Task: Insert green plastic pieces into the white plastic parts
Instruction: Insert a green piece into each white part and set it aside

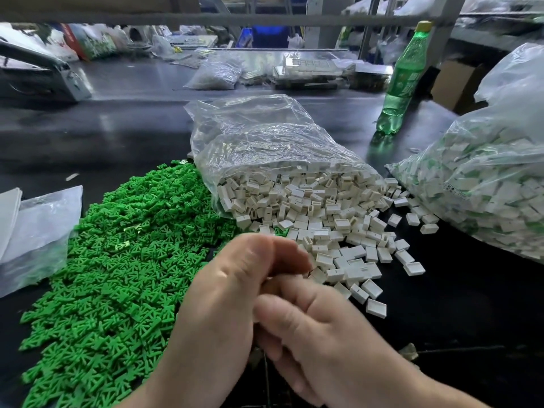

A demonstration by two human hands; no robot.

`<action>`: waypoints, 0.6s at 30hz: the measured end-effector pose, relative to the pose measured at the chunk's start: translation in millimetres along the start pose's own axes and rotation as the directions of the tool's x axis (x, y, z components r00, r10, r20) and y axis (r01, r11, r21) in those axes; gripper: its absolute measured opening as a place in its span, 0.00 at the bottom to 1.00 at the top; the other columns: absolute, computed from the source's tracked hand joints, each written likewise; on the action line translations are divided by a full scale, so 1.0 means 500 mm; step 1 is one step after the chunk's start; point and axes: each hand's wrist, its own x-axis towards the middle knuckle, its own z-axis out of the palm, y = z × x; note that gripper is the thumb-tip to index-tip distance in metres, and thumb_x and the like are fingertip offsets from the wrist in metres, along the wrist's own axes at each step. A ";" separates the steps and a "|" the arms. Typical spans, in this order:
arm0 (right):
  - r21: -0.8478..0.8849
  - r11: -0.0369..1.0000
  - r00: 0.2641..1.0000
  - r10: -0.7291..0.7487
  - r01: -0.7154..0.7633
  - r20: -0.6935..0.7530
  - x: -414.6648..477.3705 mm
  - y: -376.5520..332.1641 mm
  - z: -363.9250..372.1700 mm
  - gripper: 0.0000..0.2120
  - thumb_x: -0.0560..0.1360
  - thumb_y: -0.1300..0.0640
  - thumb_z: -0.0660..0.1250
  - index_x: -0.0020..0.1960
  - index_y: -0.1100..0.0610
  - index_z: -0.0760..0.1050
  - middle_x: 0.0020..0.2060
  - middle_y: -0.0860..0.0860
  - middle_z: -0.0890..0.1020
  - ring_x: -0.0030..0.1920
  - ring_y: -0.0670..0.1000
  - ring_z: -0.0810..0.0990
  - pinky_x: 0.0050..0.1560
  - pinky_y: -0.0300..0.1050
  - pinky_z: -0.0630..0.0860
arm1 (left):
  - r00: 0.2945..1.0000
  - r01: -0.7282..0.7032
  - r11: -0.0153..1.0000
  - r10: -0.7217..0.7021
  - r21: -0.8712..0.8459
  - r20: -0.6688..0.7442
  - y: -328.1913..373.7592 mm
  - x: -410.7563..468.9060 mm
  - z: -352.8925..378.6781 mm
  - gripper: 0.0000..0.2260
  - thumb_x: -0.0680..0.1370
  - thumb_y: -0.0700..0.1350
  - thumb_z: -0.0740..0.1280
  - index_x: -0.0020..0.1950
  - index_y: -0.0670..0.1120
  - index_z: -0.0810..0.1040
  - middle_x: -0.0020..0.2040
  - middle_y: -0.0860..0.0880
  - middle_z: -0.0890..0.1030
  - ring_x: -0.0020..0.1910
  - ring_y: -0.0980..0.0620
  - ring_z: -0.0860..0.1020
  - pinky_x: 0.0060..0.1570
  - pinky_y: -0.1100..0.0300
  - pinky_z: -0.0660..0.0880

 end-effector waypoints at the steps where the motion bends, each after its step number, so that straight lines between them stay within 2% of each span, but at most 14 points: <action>1: 0.029 0.999 0.999 0.022 -0.022 -0.027 -0.002 -0.002 -0.011 0.11 0.77 0.45 0.67 0.38 0.47 0.78 0.28 0.47 0.76 0.21 0.43 0.70 0.19 0.34 0.65 | 0.996 -0.069 0.991 0.074 0.117 -0.041 -0.004 0.002 -0.006 0.05 0.76 0.46 0.67 0.48 0.49 0.82 0.43 0.48 0.85 0.42 0.54 0.84 0.43 0.60 0.81; 3: 0.056 0.998 0.997 0.032 -0.028 -0.073 -0.004 -0.008 -0.034 0.13 0.76 0.43 0.67 0.39 0.51 0.76 0.28 0.51 0.74 0.21 0.46 0.67 0.20 0.34 0.63 | 0.986 -0.142 0.938 0.163 0.316 -0.041 -0.014 0.003 -0.021 0.07 0.73 0.51 0.71 0.49 0.52 0.82 0.48 0.50 0.84 0.46 0.49 0.84 0.46 0.56 0.81; 5: 0.084 0.996 0.994 0.029 -0.020 -0.108 -0.003 -0.015 -0.042 0.12 0.76 0.46 0.66 0.39 0.52 0.76 0.29 0.53 0.74 0.20 0.47 0.66 0.20 0.34 0.62 | 0.966 -0.232 0.842 0.259 0.486 0.013 -0.017 0.002 -0.033 0.08 0.72 0.53 0.71 0.50 0.55 0.82 0.50 0.52 0.83 0.47 0.50 0.84 0.46 0.63 0.79; 7: 0.116 0.993 0.993 0.037 -0.025 -0.108 -0.001 -0.018 -0.040 0.12 0.76 0.48 0.65 0.38 0.53 0.75 0.28 0.51 0.75 0.20 0.46 0.66 0.20 0.33 0.61 | 0.939 -0.284 0.732 0.342 0.620 0.027 -0.022 0.003 -0.037 0.08 0.72 0.53 0.70 0.49 0.55 0.82 0.48 0.56 0.82 0.46 0.55 0.83 0.44 0.70 0.76; 12: 0.191 0.977 0.988 0.118 -0.098 -0.095 0.000 -0.015 -0.040 0.10 0.73 0.50 0.66 0.37 0.55 0.74 0.26 0.50 0.75 0.20 0.47 0.68 0.21 0.34 0.60 | 0.925 -0.286 0.678 0.381 0.677 0.008 -0.023 0.004 -0.036 0.07 0.71 0.55 0.70 0.45 0.53 0.81 0.43 0.58 0.80 0.42 0.58 0.81 0.41 0.73 0.74; 16: 0.294 0.947 0.989 0.143 -0.130 -0.025 0.002 -0.007 -0.042 0.10 0.72 0.49 0.71 0.45 0.55 0.76 0.28 0.53 0.75 0.21 0.47 0.72 0.19 0.35 0.62 | 0.911 -0.324 0.649 0.410 0.688 0.043 -0.026 0.000 -0.024 0.10 0.70 0.55 0.71 0.43 0.49 0.81 0.41 0.57 0.79 0.41 0.57 0.80 0.39 0.70 0.74; 18: 0.369 0.920 0.991 0.124 -0.133 0.048 0.005 -0.001 -0.053 0.12 0.74 0.50 0.73 0.46 0.57 0.76 0.28 0.53 0.76 0.21 0.46 0.74 0.18 0.35 0.66 | 0.908 -0.336 0.646 0.415 0.685 0.055 -0.026 -0.001 -0.023 0.10 0.72 0.55 0.70 0.44 0.49 0.80 0.41 0.57 0.79 0.41 0.57 0.80 0.39 0.70 0.74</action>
